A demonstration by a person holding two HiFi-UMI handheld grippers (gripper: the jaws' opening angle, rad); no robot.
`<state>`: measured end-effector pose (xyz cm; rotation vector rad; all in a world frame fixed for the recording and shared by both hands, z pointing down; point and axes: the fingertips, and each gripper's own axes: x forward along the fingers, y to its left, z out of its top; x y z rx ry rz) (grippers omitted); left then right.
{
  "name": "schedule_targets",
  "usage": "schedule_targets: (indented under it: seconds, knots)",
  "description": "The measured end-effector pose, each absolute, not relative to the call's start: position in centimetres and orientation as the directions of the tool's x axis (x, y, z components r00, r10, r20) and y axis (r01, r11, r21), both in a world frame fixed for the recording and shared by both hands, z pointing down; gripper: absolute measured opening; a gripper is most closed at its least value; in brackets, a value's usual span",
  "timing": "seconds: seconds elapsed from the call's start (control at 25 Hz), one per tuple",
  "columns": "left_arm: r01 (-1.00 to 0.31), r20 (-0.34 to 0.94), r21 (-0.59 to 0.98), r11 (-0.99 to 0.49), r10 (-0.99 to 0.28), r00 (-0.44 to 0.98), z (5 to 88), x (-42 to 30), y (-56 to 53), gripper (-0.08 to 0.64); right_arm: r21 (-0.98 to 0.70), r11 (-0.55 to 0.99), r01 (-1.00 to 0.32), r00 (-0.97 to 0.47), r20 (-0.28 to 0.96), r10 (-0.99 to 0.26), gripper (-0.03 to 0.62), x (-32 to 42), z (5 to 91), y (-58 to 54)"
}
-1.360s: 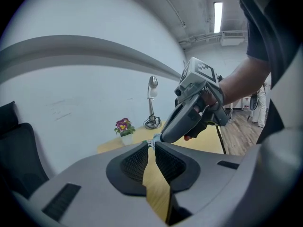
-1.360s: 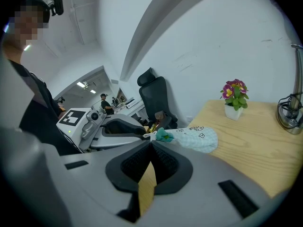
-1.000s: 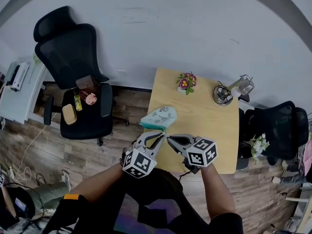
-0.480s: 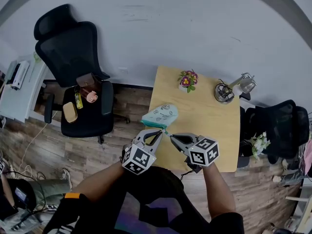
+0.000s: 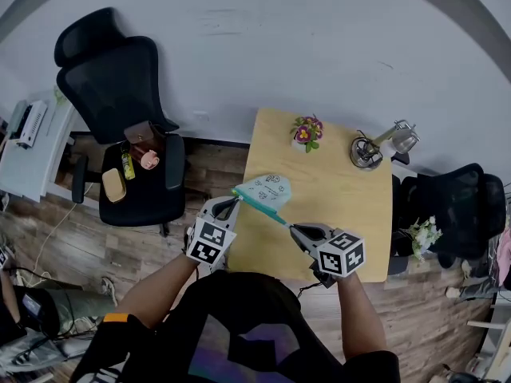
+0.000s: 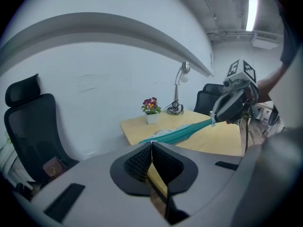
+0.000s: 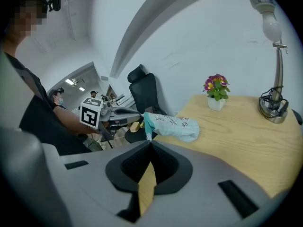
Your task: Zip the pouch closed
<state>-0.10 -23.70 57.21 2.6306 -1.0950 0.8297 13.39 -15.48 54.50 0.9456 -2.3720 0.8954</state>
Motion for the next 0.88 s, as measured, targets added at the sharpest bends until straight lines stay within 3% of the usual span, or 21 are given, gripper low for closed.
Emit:
schedule_targets:
  seconds: [0.6,0.68,0.88]
  knots:
    - [-0.709,0.684,0.048,-0.704,-0.494,0.537,59.5,-1.2,-21.9,0.014,-0.296,0.519,-0.802,-0.555,0.693,-0.461,0.031,13.7,57.8,-14.7]
    - [-0.714,0.675,0.061,-0.698,-0.498,0.544,58.4,-0.9,-21.6,0.014,-0.262,0.513,-0.817,-0.531,0.689,-0.493,0.079,13.5,57.1,-15.1]
    - [-0.72,0.614,0.093,-0.688,-0.53,0.585,54.1,1.0,-21.8,0.014,-0.091,0.441,-0.893,-0.393,0.634,-0.666,0.086,13.6,52.6,-17.5]
